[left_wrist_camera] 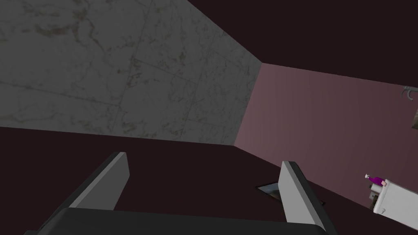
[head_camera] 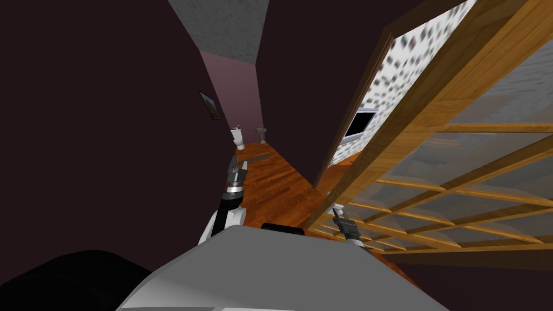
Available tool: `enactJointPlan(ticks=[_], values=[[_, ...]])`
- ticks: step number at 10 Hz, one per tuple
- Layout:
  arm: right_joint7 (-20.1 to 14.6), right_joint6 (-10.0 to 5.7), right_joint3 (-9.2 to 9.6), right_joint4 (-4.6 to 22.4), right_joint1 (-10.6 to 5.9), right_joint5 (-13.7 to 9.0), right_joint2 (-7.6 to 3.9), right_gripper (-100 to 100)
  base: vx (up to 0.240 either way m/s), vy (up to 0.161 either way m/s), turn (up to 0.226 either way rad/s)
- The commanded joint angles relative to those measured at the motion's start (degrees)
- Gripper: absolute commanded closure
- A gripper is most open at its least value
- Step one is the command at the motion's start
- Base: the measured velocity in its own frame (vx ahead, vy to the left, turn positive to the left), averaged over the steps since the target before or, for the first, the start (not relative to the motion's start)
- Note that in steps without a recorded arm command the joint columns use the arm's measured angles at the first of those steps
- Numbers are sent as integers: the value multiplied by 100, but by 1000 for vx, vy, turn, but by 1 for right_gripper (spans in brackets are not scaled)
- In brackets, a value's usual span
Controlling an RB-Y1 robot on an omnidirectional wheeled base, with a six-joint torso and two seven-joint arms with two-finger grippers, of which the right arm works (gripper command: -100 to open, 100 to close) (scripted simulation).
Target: Pull the door open
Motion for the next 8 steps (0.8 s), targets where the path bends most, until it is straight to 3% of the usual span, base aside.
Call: enactJointPlan(ticks=[1, 4, 5, 8], values=[[-105, -169, 111, 43, 68, 75, -74, 100, -213, -48, 80], [-231, -364, 270, 37, 171, 182, -173, 100, -169, -49, 61], [-193, -304, 241, 62, 128, 161, -131, 100, -90, -22, 22], [-316, -562, 364, 184, 201, 223, -215, 100, -169, -45, 139]])
